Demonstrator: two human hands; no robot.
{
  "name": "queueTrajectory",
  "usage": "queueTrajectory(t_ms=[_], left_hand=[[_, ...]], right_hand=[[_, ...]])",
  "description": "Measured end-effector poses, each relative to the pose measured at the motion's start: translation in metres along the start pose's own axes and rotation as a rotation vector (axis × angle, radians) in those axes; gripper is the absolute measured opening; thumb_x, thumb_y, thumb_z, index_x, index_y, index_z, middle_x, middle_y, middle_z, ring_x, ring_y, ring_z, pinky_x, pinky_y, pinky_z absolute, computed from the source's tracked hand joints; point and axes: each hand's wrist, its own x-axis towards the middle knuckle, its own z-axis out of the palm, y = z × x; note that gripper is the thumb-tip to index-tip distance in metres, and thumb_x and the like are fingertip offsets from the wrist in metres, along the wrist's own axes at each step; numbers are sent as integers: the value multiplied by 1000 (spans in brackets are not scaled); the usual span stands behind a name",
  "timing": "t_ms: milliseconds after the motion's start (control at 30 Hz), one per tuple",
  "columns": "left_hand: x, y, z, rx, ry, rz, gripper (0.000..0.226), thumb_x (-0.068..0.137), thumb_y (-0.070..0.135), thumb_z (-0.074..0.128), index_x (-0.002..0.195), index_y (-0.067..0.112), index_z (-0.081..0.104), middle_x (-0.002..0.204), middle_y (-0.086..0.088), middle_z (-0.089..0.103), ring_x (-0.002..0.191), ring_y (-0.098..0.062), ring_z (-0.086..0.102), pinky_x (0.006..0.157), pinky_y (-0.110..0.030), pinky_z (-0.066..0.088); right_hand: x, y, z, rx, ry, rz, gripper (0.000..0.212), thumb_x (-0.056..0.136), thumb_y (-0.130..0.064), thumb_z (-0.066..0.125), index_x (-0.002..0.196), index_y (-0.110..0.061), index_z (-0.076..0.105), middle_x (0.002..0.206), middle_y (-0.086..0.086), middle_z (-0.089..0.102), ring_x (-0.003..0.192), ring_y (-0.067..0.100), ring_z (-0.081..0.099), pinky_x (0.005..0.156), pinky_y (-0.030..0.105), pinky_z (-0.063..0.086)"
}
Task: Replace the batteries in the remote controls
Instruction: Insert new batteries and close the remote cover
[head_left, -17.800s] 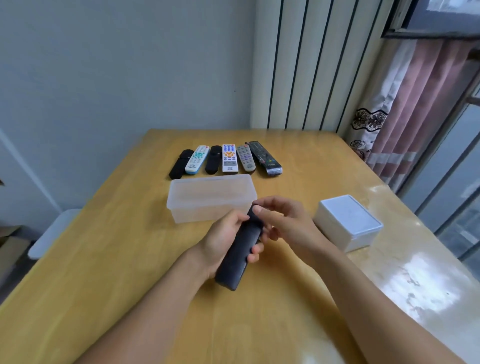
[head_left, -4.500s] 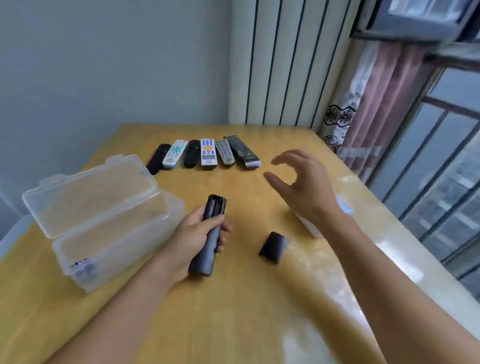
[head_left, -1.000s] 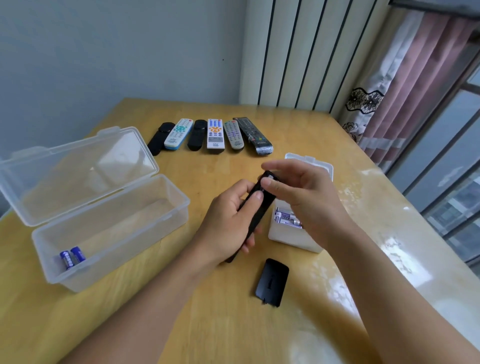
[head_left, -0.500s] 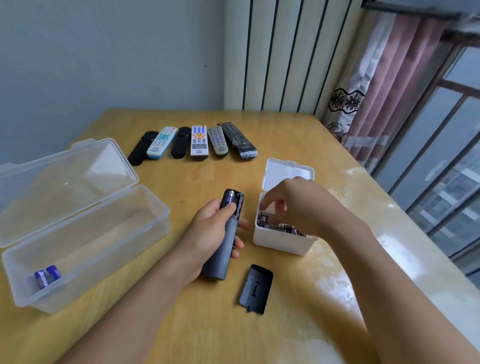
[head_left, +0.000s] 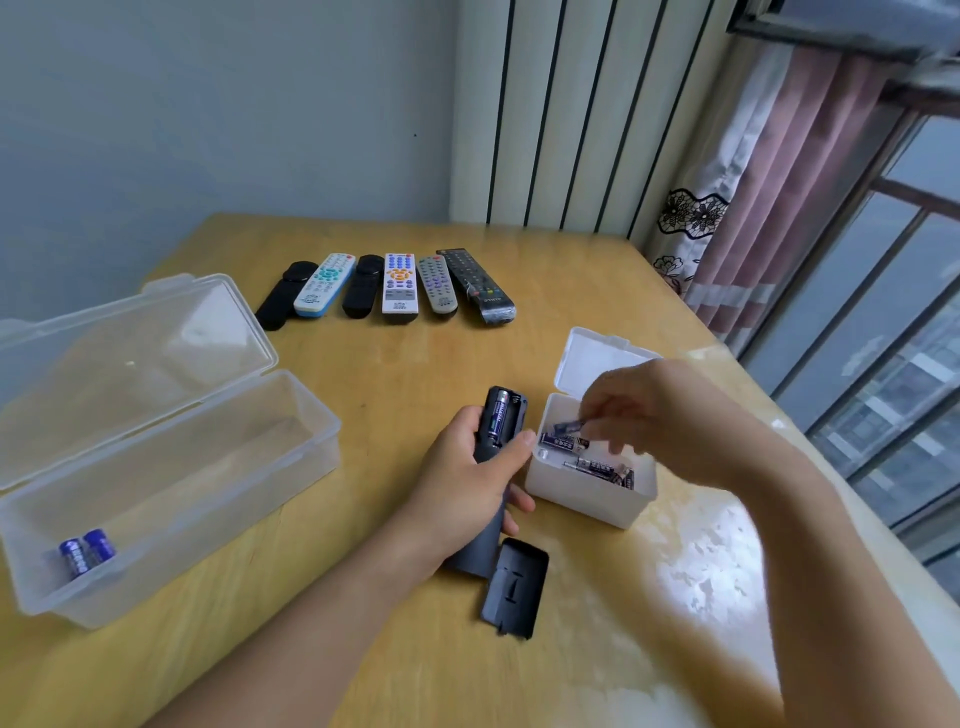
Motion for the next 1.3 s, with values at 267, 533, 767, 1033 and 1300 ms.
queueTrajectory(t_ms=[267, 533, 767, 1033, 1300], left_hand=[[-8, 19, -26, -306, -19, -2, 30, 109, 24, 40, 118, 13, 66, 87, -14, 72, 55, -20, 57, 45, -29, 49], [-17, 22, -22, -256, -121, 137, 20, 104, 19, 53, 119, 16, 65, 91, -8, 72, 59, -16, 58, 46, -29, 50], [-12, 11, -19, -30, 7, 270, 13, 102, 20, 59, 113, 25, 66, 89, -7, 72, 60, -14, 60, 50, -30, 54], [-13, 11, -17, -84, -5, 213, 17, 98, 8, 62, 113, 15, 63, 94, -15, 70, 58, -14, 59, 49, -30, 53], [-15, 15, -17, -243, -59, 94, 26, 101, 3, 42, 114, 12, 63, 87, -8, 68, 63, -22, 57, 48, -32, 49]], right_hand=[[5, -3, 18, 811, 151, -82, 22, 77, -16, 76, 97, -8, 80, 82, 16, 76, 67, 16, 68, 63, 22, 54], [6, -13, 30, 1028, 42, -5, 21, 78, -17, 73, 97, -12, 81, 90, 16, 76, 74, 18, 69, 71, 26, 57], [2, -33, 31, 845, 258, -152, 22, 81, -13, 75, 103, -9, 77, 78, 1, 77, 67, 7, 68, 67, 17, 54], [1, -39, 33, 666, 460, -218, 18, 86, -4, 74, 100, -16, 76, 74, -11, 76, 62, 4, 68, 64, 16, 54], [-3, -44, 47, 208, 559, -432, 15, 87, -10, 76, 101, -14, 79, 88, -6, 74, 75, 2, 66, 72, 13, 50]])
